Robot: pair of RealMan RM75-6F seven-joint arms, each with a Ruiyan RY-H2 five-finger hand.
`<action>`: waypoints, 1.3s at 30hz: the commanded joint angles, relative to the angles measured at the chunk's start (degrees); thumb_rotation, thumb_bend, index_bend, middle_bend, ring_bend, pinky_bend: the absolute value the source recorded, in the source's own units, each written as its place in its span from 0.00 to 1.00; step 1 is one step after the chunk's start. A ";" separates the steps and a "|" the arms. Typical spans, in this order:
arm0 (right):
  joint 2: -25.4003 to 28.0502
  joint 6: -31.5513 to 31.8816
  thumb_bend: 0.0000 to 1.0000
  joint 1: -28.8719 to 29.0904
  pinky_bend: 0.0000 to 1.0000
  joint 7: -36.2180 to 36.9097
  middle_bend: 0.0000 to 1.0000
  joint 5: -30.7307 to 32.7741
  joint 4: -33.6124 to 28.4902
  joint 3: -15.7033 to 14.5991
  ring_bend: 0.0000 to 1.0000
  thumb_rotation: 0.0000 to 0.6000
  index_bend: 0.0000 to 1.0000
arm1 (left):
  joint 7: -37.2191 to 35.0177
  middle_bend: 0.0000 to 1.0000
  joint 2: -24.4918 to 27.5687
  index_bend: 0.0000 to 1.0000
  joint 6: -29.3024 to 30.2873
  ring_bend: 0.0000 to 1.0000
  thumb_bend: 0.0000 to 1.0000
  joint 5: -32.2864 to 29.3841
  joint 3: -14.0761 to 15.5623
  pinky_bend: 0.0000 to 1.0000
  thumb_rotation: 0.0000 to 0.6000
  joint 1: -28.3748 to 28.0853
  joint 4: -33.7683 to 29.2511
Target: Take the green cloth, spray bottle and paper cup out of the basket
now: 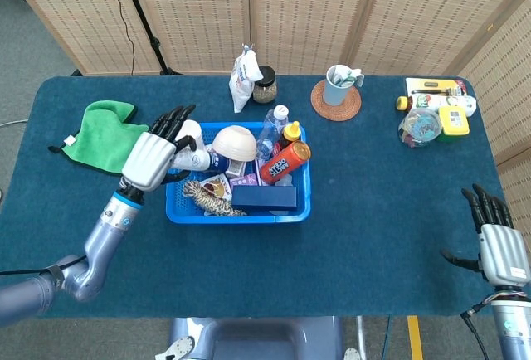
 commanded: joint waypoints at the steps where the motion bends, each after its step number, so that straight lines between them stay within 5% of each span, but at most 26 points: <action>1: -0.02 0.06 0.00 -0.03 0.00 -0.04 0.00 -0.05 -0.01 -0.03 0.00 1.00 0.00 | -0.59 0.01 -0.03 0.63 0.01 0.01 0.19 0.29 0.27 0.14 1.00 0.12 0.07; 18: -0.01 0.10 0.00 -0.09 0.00 -0.15 0.00 -0.30 -0.13 -0.21 0.00 1.00 0.00 | -3.99 0.01 7.38 0.64 5.40 0.01 0.19 -2.72 -5.13 0.14 1.00 3.13 -4.15; 26: -0.04 0.00 0.00 -0.05 0.00 -0.32 0.00 -0.60 -0.44 -0.41 0.00 1.00 0.00 | -8.61 0.01 8.47 0.64 1.39 0.01 0.19 -9.34 -5.47 0.14 1.00 5.43 6.87; 33: -0.19 -0.27 0.00 0.06 0.00 -0.66 0.00 -0.78 -0.61 -0.64 0.00 1.00 0.00 | -12.75 0.01 3.62 0.63 -3.04 0.01 0.19 -13.50 -4.85 0.14 1.00 6.14 19.96; 36: -0.34 -0.40 0.00 0.13 0.00 -0.87 0.00 -0.80 -0.65 -0.70 0.00 1.00 0.00 | -15.09 0.01 1.19 0.46 -5.40 0.00 0.18 -13.64 -3.98 0.12 1.00 5.92 24.94; 38: -0.45 -0.57 0.00 0.20 0.00 -0.97 0.00 -0.75 -0.61 -0.75 0.00 1.00 0.00 | -16.77 0.00 -0.19 0.15 -6.63 0.00 0.12 -13.19 -3.38 0.05 1.00 5.65 27.13; 39: -0.51 -0.67 0.00 0.24 0.00 -1.05 0.00 -0.72 -0.55 -0.78 0.00 1.00 0.00 | -18.01 0.00 -0.72 0.07 -7.65 0.00 0.09 -12.86 -2.98 0.03 1.00 5.48 27.81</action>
